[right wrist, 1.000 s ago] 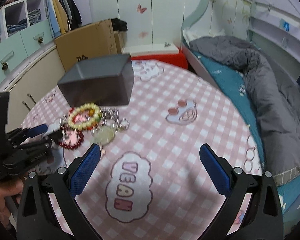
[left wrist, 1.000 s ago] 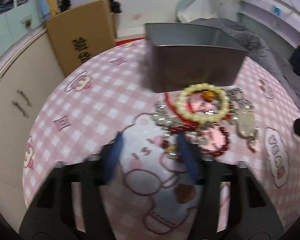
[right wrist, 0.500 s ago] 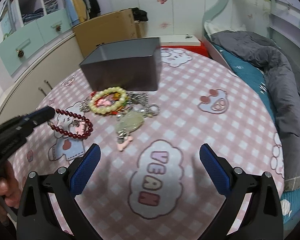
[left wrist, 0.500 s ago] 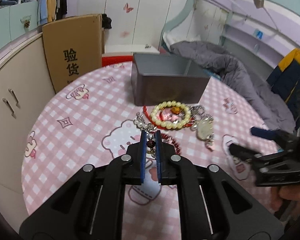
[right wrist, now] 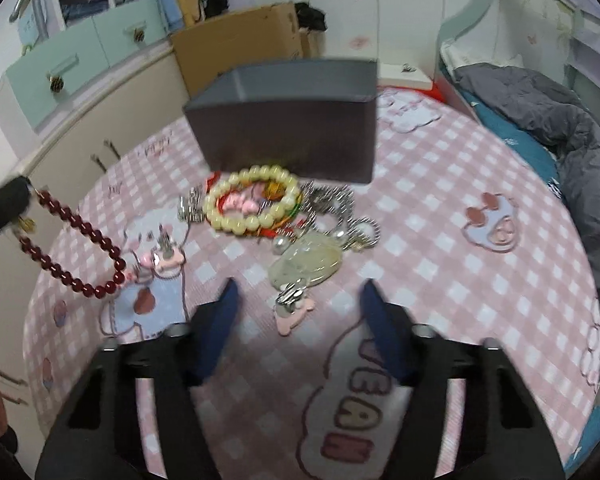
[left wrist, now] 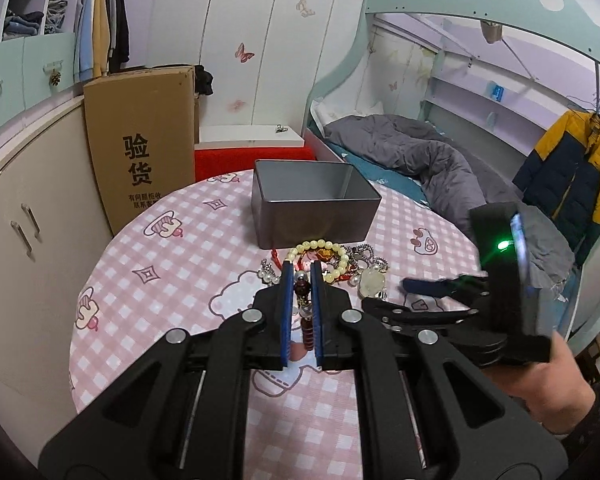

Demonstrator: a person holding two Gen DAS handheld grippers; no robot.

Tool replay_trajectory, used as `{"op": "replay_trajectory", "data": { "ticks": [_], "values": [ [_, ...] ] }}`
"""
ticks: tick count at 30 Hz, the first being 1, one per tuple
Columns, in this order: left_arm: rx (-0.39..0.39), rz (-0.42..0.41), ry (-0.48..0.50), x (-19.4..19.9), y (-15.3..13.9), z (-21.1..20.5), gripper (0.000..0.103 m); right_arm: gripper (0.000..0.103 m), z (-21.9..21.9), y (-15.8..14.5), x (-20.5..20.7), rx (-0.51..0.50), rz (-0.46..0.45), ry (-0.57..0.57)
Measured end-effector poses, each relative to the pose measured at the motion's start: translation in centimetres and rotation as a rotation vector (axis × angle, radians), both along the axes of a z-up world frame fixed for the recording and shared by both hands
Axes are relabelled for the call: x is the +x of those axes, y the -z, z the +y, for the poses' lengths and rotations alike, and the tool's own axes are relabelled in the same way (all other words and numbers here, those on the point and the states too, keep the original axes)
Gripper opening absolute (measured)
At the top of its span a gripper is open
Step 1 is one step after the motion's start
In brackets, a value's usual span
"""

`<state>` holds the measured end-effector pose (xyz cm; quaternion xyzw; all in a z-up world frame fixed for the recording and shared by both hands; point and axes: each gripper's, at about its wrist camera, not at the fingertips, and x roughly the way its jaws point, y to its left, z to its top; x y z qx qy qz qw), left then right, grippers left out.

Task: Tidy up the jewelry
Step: 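Grasp the dark red beaded bracelet with the left tool while the right tool grasps a pink charm, then carry both items over the grey metal box and open both tools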

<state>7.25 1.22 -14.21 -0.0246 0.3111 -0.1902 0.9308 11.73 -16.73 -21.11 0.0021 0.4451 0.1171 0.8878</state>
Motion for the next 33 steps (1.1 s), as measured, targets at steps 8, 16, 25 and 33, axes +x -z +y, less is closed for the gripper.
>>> {"op": "replay_trajectory", "data": {
  "ticks": [8,16,25,33],
  "values": [
    [-0.01,0.026,-0.006,0.3,0.5,0.3,0.008,0.02,-1.2,-0.3,-1.9,0.03,-0.003,-0.047],
    [-0.026,0.019,0.017,0.8,-1.1,-0.3,0.008,0.02,-2.1,-4.4,-2.7,0.113,-0.054,-0.065],
    [-0.045,-0.029,0.037,4.4,-6.1,-1.2,0.008,0.02,-1.4,-13.6,1.4,0.161,-0.199,-0.13],
    [-0.061,0.023,0.071,13.0,-8.5,-3.3,0.009,0.02,-1.3,-15.0,9.9,0.176,-0.129,-0.125]
  ]
}}
